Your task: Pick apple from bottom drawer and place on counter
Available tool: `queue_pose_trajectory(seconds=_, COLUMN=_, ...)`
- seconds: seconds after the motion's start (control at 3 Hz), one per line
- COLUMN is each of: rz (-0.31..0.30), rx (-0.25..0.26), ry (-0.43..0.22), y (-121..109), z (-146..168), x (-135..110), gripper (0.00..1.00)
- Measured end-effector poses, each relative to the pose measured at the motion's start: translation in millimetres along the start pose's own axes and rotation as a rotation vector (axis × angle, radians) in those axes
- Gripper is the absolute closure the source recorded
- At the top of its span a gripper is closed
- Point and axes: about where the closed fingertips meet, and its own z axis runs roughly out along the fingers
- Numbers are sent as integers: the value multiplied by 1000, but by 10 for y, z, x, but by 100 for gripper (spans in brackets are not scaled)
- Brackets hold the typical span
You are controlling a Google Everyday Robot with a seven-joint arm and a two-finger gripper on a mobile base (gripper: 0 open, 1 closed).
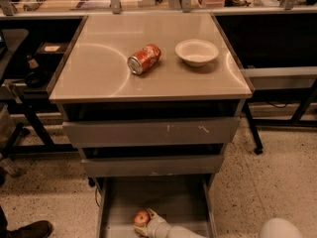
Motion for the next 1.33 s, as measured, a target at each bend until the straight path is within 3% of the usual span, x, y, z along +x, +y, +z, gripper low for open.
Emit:
queue_pose_trajectory(seconds=0.67, rz=0, rx=0, ry=0, y=0, z=0, x=0, gripper=88)
queue_pose_trajectory(seconds=1.0, rz=0, rx=0, ry=-1, y=3, z=-1, x=-6, gripper=100)
queue_pose_trajectory(seconds=1.33, rz=-13, rx=6, ry=-1, y=12, z=-69, x=-137, gripper=100)
